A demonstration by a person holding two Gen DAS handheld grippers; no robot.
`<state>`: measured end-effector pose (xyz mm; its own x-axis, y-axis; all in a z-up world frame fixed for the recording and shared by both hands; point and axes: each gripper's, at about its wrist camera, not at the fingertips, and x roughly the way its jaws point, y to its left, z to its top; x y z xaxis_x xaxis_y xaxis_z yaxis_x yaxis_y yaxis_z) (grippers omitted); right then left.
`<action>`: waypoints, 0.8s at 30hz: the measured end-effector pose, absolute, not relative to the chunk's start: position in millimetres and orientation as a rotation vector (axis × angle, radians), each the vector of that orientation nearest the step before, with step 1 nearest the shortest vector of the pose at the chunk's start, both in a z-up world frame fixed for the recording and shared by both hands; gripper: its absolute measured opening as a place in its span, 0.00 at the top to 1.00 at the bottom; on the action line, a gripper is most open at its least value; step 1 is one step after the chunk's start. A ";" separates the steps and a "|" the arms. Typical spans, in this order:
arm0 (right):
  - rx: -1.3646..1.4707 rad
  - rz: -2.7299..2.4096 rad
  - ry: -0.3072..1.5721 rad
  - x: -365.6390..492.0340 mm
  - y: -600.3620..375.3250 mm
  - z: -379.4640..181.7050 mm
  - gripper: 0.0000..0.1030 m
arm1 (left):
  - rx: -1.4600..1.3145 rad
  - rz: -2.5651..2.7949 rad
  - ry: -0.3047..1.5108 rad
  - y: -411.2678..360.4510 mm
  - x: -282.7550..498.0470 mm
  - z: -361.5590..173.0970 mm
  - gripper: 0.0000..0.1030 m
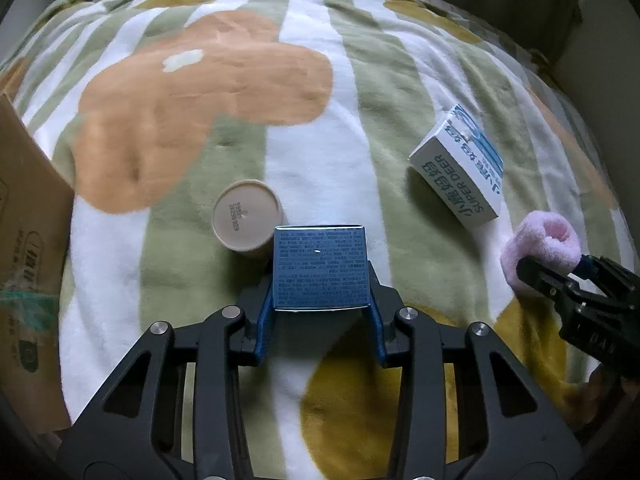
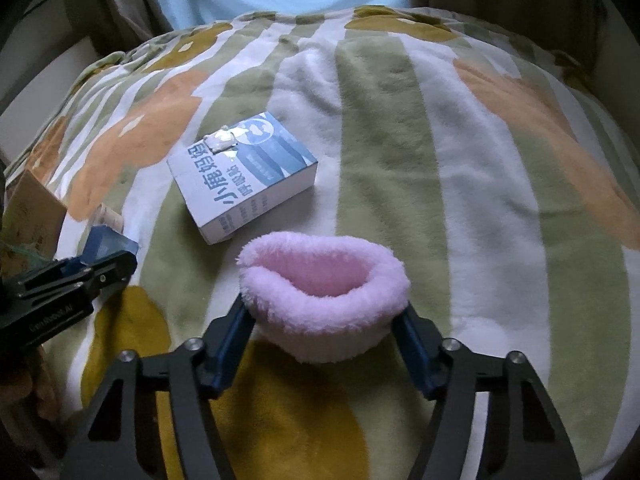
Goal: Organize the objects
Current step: 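Grasp the blue cube box with the left tool while the right tool grasps the pink sock, then lift the blue cube box and pink sock and carry both over the cardboard box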
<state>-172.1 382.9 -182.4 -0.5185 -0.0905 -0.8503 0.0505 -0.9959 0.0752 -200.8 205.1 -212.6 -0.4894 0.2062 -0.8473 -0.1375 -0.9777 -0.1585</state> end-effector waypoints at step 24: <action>1.415 -2.708 -0.029 -154.4 369.3 -151.2 0.63 | -1.431 2.511 -0.092 204.5 -179.4 -188.4 0.67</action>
<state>-154.4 369.3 -151.2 -0.5681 -0.0848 -0.8186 0.0675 -0.9961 0.0564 -179.4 204.5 -188.4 -0.4869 0.2458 -0.8382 -0.1840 -0.9669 -0.1767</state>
